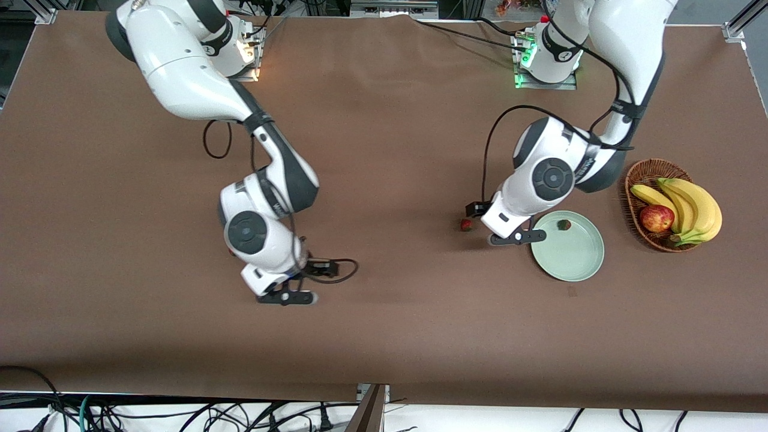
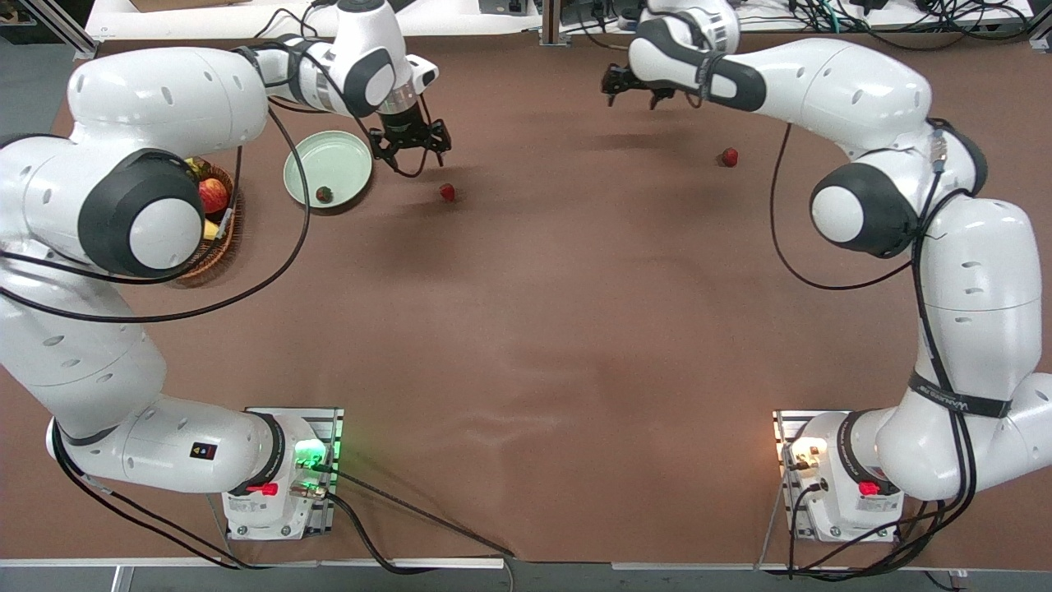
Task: Collect all strawberries into plate
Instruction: 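Grasp the second strawberry with the left gripper while the right gripper returns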
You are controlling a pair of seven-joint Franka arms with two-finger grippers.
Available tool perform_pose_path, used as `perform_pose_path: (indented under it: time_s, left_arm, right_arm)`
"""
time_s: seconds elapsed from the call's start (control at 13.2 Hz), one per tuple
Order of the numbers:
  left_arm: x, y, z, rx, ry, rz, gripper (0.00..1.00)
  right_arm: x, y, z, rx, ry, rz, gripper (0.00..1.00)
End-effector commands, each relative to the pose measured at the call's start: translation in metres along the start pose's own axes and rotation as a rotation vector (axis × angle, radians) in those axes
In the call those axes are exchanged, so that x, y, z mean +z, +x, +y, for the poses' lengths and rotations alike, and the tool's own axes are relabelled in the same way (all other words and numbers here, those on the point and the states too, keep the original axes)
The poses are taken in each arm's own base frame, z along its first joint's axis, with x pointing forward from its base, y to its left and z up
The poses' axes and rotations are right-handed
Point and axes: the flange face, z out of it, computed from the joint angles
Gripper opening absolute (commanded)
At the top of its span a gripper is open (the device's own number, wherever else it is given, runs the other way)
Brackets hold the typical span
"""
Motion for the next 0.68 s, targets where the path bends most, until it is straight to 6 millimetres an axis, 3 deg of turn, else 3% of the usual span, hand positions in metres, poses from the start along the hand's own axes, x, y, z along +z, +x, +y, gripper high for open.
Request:
perform_pose_path:
  time_s: [0.0,0.23,0.46,0.61]
  left_arm:
    - [0.04,0.009,0.024,-0.106,-0.026,0.017,1.0]
    - [0.068,0.002,0.032,-0.08,0.027,0.043,1.0]
    - [0.089,-0.006,0.041,-0.089,0.058,0.068,1.0]
    - [0.091,-0.006,0.041,-0.087,0.057,0.069,0.99]
  right_arm:
    - [0.002,-0.011,0.056,-0.089,-0.077,-0.052,1.0]
    - [0.025,-0.016,0.1,-0.064,-0.137,-0.098,1.0]
    - [0.031,-0.023,0.138,-0.096,-0.153,-0.139,1.0]
    - [0.032,-0.032,0.147,-0.132,-0.151,-0.164,1.0]
